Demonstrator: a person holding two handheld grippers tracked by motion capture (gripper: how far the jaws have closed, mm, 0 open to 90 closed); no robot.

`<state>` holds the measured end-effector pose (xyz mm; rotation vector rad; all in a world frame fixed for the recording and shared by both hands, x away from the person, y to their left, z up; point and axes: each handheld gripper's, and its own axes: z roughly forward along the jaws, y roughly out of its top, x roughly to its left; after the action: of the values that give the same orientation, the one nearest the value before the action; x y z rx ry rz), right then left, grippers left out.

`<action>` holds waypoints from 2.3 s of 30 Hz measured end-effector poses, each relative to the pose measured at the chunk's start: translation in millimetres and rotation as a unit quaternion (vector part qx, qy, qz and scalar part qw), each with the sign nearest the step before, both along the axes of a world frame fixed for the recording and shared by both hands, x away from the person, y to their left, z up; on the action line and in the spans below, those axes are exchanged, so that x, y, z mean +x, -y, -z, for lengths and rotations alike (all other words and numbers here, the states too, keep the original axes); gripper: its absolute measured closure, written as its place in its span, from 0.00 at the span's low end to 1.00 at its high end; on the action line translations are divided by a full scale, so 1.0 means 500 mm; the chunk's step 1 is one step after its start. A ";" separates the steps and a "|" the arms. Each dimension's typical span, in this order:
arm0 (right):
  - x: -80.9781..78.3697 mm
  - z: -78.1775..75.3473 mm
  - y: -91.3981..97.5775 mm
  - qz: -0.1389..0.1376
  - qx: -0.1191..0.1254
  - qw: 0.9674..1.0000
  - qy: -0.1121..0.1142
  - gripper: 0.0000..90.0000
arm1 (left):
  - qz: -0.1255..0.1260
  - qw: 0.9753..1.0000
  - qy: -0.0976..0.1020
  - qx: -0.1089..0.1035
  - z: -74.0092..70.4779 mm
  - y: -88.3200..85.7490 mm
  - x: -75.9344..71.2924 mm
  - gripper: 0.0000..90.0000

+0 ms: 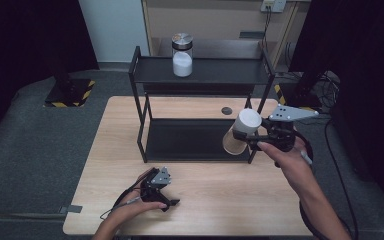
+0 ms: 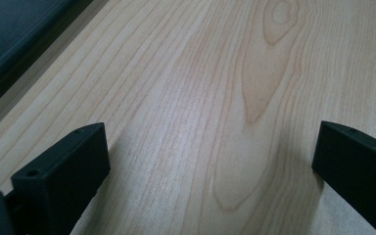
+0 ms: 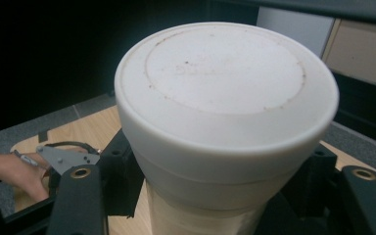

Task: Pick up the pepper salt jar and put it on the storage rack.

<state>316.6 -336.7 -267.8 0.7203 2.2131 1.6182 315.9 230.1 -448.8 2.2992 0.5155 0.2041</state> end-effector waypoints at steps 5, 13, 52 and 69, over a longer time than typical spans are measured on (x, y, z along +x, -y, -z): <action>0.015 -0.022 -0.007 -0.004 -0.002 1.000 0.005 0.41 | 0.000 1.000 0.000 0.000 0.000 0.000 0.000 0.00; 0.043 -0.068 -0.025 -0.013 -0.006 1.000 0.014 0.41 | 0.000 1.000 0.000 0.000 0.000 0.000 0.000 0.00; 0.124 -0.225 -0.044 -0.030 -0.012 0.999 0.042 0.41 | -0.001 1.000 -0.002 0.000 0.000 0.000 0.000 0.00; 0.166 -0.251 -0.042 -0.016 -0.002 0.999 0.047 0.41 | -0.001 1.000 -0.002 0.000 0.000 0.000 0.000 0.00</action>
<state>399.4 -315.9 -142.4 0.5992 2.1716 1.6267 315.8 229.9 -448.8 2.3001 0.5191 0.2001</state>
